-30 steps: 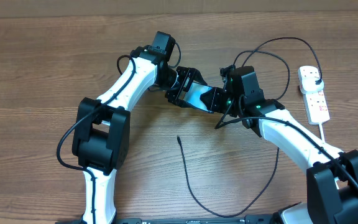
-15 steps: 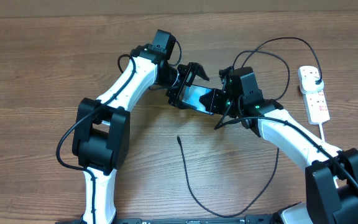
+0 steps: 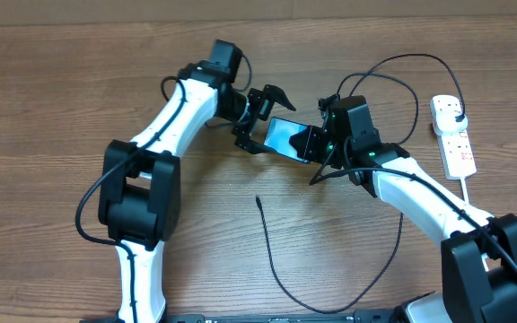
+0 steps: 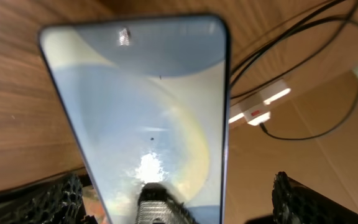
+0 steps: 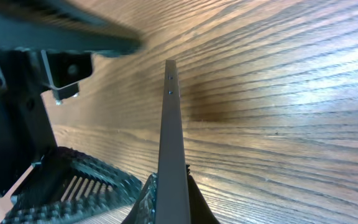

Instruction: Plug charger to phone and switch on socket

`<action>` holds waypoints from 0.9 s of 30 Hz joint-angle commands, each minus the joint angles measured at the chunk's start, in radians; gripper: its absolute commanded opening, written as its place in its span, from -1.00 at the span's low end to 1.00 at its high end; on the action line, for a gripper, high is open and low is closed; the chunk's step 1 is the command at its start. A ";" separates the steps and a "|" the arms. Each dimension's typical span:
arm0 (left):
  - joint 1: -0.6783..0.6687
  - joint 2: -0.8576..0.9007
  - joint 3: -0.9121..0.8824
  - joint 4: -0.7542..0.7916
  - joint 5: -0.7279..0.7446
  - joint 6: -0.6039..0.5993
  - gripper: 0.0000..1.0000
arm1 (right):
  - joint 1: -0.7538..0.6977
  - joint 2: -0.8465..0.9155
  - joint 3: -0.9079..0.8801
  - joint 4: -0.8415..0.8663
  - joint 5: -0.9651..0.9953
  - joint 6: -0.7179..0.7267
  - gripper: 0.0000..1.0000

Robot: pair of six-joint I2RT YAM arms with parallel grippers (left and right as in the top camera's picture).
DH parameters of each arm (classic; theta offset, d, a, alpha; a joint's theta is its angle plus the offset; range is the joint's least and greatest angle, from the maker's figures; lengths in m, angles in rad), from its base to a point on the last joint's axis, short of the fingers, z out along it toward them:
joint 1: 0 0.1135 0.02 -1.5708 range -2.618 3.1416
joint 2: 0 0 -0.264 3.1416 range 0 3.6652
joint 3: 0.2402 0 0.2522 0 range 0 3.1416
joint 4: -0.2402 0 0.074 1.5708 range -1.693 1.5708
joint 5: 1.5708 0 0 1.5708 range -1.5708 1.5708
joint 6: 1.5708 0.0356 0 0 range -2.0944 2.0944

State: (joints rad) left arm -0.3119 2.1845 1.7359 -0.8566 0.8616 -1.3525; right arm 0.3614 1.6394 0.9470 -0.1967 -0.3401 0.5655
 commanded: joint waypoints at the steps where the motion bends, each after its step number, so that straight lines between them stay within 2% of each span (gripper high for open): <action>1: 0.050 -0.028 0.016 -0.002 0.029 0.095 1.00 | -0.045 -0.009 0.023 0.025 0.010 0.128 -0.92; 6: 0.088 -0.081 0.016 0.008 0.013 0.152 1.00 | -0.111 -0.009 0.023 0.039 -0.002 0.352 -0.92; 10: 0.108 -0.140 0.016 0.021 -0.043 0.200 1.00 | -0.150 -0.009 0.023 0.084 -0.084 0.520 -0.92; 17: 0.108 -0.264 0.016 0.047 -0.187 0.232 1.00 | -0.158 -0.009 0.023 0.272 -0.211 0.854 -0.92; 24: 0.108 -0.332 0.016 0.104 -0.208 0.231 1.00 | -0.157 -0.009 0.023 0.430 -0.311 1.182 -0.93; 27: 0.108 -0.332 0.016 0.106 -0.206 0.227 1.00 | -0.150 -0.009 0.023 0.505 -0.326 1.247 -0.92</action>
State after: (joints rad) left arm -0.2012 1.8687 1.7363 -0.7517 0.6762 -1.1446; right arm 0.2020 1.6413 0.9474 0.2459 -0.6041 1.6455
